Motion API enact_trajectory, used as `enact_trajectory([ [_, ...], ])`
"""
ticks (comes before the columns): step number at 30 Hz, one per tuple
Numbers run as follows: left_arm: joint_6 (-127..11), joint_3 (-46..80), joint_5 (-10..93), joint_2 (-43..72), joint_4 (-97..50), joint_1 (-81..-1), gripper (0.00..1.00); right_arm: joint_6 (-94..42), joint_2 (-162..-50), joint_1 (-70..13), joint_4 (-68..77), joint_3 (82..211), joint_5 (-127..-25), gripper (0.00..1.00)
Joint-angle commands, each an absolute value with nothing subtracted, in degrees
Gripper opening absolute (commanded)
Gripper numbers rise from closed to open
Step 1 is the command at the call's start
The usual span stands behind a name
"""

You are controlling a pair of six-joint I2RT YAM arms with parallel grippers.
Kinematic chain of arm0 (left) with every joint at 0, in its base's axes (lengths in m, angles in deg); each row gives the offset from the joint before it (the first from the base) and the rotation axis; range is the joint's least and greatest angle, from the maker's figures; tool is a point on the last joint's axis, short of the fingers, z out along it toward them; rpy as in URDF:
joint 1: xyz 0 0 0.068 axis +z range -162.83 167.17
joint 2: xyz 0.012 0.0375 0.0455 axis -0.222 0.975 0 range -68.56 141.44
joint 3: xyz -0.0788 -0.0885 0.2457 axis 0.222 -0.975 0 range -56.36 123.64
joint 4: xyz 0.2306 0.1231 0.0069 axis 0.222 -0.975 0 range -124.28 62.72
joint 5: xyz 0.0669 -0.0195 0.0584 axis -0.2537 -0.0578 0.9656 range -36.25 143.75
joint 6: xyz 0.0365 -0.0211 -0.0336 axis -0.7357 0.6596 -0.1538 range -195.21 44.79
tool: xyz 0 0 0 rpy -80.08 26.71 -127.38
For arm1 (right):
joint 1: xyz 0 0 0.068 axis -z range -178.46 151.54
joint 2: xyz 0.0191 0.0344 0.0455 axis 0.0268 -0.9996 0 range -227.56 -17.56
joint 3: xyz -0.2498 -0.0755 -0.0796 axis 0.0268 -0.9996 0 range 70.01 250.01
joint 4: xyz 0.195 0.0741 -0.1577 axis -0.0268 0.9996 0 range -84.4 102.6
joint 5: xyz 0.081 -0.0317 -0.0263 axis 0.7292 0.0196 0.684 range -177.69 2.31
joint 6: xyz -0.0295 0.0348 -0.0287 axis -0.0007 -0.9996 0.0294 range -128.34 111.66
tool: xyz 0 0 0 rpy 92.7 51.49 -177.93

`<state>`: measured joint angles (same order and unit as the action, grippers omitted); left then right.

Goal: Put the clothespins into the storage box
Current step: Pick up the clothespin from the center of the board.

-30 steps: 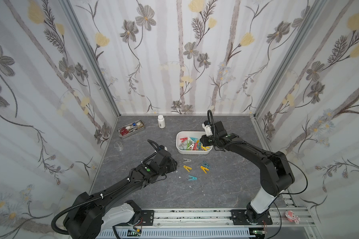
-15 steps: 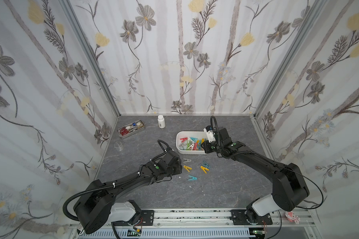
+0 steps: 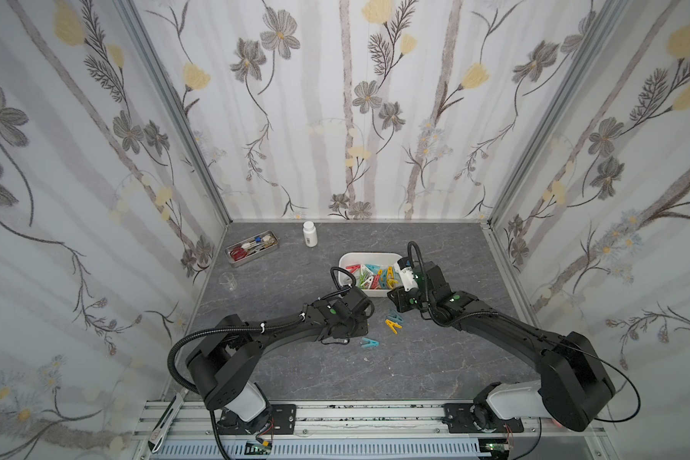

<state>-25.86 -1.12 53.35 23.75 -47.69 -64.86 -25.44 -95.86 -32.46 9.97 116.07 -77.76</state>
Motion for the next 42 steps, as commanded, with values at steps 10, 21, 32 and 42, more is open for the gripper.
enact_trajectory([
  [10, -23.9, 3.7, 55.5, 29.7, -52.9, -65.2, 0.36, -25.0, -93.4, -30.7, 3.6, 109.7, -75.7, 0.2],
  [21, -24.8, 7.0, 56.5, 34.4, -54.1, -64.9, 0.34, -24.4, -92.5, -29.3, 2.4, 107.4, -74.2, 0.2],
  [32, -25.6, 6.5, 58.0, 36.2, -54.3, -64.6, 0.28, -24.5, -93.5, -29.3, 1.3, 107.2, -73.3, 0.2],
  [42, -26.8, 6.3, 59.5, 35.9, -54.9, -64.6, 0.12, -24.7, -93.5, -29.3, 1.6, 107.4, -73.0, 0.2],
])
